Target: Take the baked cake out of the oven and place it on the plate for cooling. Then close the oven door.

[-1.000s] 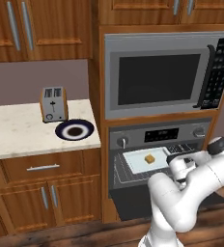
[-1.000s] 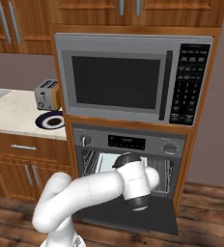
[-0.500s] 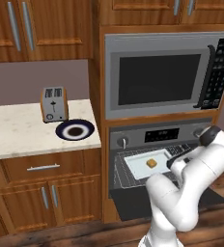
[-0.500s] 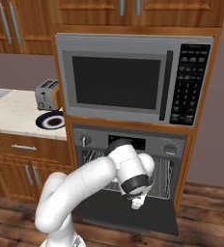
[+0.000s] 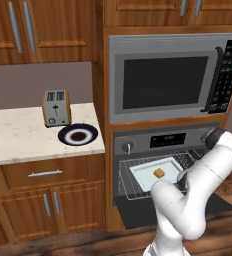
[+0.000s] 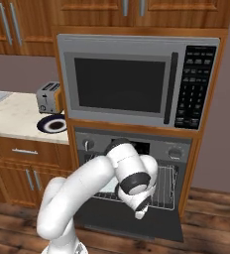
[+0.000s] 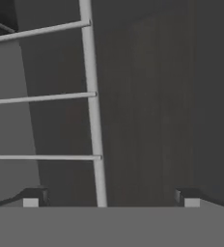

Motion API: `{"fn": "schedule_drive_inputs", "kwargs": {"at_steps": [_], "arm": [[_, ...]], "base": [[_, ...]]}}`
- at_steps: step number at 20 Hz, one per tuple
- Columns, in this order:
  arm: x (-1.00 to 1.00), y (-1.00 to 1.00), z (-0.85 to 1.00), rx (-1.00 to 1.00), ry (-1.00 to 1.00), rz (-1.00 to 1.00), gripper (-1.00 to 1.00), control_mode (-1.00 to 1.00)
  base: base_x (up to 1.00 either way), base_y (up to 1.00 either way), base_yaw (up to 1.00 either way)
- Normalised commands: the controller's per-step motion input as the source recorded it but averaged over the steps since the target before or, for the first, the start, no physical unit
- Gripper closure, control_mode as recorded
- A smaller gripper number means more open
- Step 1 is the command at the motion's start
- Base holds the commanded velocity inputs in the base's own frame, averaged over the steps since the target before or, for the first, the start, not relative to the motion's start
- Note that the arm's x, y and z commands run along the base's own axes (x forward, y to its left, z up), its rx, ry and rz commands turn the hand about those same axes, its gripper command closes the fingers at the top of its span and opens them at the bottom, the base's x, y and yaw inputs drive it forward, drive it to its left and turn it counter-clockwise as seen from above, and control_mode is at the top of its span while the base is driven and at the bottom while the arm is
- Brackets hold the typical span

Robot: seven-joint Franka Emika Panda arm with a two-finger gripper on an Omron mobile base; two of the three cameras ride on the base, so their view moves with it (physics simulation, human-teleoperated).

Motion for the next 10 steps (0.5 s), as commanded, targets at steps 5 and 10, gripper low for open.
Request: {"fn": "schedule_drive_inputs", "kwargs": {"at_steps": [5, 10], "arm": [[-0.72, -0.26, -0.23, 0.00, 0.11, 0.00, -1.00, -1.00], [-0.67, -0.27, -0.17, 0.00, 0.07, 0.00, -1.00, -1.00]], "base": [[0.00, 0.00, 0.00], [0.00, 0.00, 0.00]]}}
